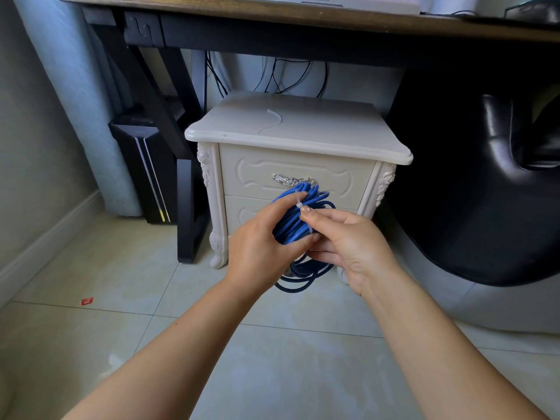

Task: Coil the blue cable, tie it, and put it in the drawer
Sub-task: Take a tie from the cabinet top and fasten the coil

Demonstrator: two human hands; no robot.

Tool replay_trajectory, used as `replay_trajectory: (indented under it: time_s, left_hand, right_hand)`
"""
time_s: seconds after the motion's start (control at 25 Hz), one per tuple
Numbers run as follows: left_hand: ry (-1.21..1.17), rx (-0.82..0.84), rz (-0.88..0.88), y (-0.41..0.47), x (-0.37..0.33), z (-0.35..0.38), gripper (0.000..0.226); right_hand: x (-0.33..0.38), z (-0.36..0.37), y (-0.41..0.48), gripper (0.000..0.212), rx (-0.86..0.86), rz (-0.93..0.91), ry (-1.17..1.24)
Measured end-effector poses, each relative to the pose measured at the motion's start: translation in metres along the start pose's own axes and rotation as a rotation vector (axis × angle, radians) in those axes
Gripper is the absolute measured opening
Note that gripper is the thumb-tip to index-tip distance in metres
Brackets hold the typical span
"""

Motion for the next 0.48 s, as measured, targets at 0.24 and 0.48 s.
replay_trajectory:
  time_s: [0.24,0.48]
  left_hand:
    - [-0.072,0.022,-0.076,-0.002,0.007,-0.001,0.055]
    - [-0.043,0.135,-0.017,-0.006,-0.005,0.011,0.054]
  right_hand:
    - [0.034,-0.016,0.002,0.013,-0.115,-0.278,-0.529]
    - [0.046,0.002,-0.001,0.009,-0.057,-0.559,-0.693]
Point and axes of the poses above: each hand's wrist, its own y-axis towards the middle knuckle, its own z-axis out of the palm, x = y × z, the point moved 7 cm from there along y, towards the middle knuckle
